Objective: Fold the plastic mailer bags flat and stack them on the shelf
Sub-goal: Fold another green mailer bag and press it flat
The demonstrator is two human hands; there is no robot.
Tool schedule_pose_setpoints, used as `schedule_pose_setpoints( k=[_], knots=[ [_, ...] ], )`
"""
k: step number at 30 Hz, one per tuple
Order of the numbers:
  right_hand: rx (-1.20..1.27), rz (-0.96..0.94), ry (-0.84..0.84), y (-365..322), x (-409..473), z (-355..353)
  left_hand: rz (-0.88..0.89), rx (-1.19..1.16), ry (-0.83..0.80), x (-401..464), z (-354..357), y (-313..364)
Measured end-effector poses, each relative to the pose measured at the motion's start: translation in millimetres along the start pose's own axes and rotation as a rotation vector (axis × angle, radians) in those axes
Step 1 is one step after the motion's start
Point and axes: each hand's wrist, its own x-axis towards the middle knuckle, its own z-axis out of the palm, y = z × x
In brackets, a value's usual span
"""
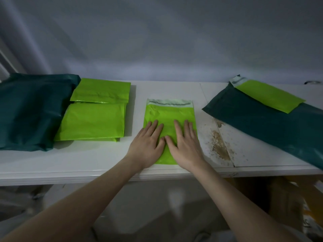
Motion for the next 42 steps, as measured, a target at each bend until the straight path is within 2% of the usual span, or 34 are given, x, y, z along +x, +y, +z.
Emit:
schedule_pose_setpoints(
  k=[4, 7, 11, 13, 16, 20, 23, 25, 27, 30, 32, 34, 37, 42],
  knots=[
    [0.052, 0.052, 0.002, -2, 4, -10, -0.042, -0.002, -0.049, 4, -13, 5],
    [0.085, 0.067, 0.083, 0, 13, -25, -0.12, -0.111, 0.004, 8, -28, 7],
    [-0.061, -0.02, 0.161, 12, 29, -36, -0.008, -0.087, 0.105, 24, -31, 1],
    [-0.109, -0.06, 0.148, 15, 37, -38, 0.003, -0.075, 0.087, 34, -26, -1],
    [-0.163, -0.106, 0.082, 15, 45, -33, -0.056, -0.024, -0.023, 45, -13, -4],
    [-0.193, -0.065, -0.064, 18, 46, -21, -0.11, 0.033, -0.088, 48, -8, -3],
    [-0.195, -0.039, -0.077, 19, 47, -19, -0.129, 0.038, -0.094, 49, -10, -3],
    [-0.173, -0.016, -0.086, 19, 46, -19, -0.137, -0.073, -0.068, 48, -14, 0],
    [-0.096, 0.01, -0.076, 19, 46, -20, -0.177, -0.305, -0.024, 46, -21, 5],
    [0.101, 0.023, 0.042, 18, 47, -29, -0.209, -0.557, 0.099, 46, -33, 6],
    [0.177, 0.046, 0.148, 20, 48, -39, -0.22, -0.566, 0.197, 48, -40, 1],
    [0.181, 0.136, 0.202, 27, 48, -48, -0.276, -0.544, 0.22, 51, -44, -6],
    [0.204, 0.278, 0.158, 39, 50, -53, -0.362, -0.603, 0.183, 53, -45, -15],
    [0.282, 0.346, 0.104, 42, 49, -52, -0.478, -0.722, 0.167, 53, -41, -20]
  ],
)
